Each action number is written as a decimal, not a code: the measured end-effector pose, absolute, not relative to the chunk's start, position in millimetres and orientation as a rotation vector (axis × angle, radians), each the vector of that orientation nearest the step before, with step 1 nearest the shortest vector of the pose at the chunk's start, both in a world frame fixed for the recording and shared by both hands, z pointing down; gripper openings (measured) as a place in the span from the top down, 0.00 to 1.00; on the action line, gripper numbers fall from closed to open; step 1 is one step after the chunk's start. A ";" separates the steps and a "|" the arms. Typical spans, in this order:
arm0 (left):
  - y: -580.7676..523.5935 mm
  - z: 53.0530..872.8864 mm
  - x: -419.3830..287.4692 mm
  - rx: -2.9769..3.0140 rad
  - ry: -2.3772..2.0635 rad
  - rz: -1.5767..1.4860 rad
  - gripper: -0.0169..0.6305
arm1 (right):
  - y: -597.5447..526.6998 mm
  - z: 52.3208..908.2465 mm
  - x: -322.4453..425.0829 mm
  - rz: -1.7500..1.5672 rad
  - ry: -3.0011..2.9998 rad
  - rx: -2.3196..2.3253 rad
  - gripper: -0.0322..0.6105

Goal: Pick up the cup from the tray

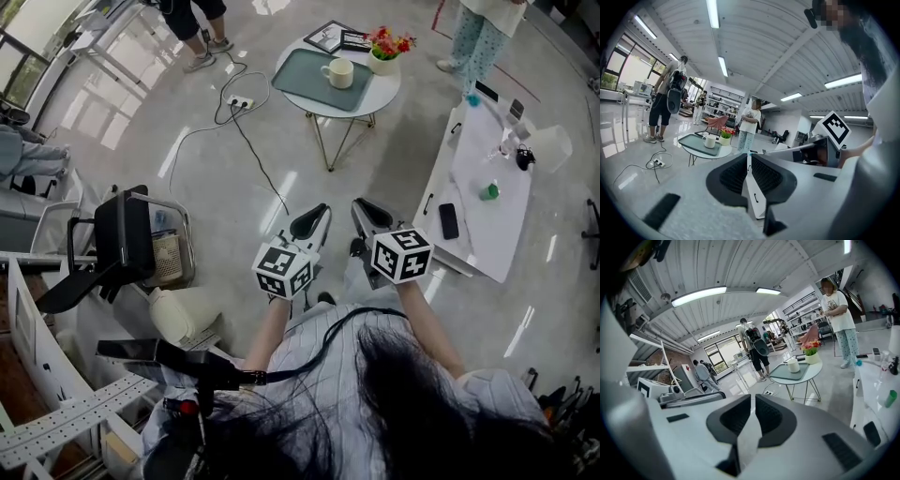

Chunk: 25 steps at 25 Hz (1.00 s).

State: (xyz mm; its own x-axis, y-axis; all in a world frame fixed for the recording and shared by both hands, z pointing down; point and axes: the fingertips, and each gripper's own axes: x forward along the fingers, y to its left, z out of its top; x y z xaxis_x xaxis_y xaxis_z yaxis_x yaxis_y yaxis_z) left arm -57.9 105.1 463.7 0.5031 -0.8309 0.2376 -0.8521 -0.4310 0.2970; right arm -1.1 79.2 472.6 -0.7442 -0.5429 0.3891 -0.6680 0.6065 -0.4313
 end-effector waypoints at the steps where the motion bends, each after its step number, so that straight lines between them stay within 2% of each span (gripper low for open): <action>1: 96.9 463.7 -58.3 2.363 -1.405 0.070 0.95 | 71.4 473.1 -1.6 0.837 -2.614 0.987 0.88; 25: -75.2 468.7 -27.4 2.305 -1.483 0.097 0.95 | -106.6 482.0 29.1 0.860 -2.639 0.890 0.88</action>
State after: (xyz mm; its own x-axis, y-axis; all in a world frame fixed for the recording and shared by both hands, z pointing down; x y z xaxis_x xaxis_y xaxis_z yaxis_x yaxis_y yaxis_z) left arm -27.4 -75.2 468.7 0.4358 -0.8595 0.2672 -0.8869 -0.3595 0.2902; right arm 29.1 -106.6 482.0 -0.7902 -0.4797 0.3815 -0.6124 0.6441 -0.4585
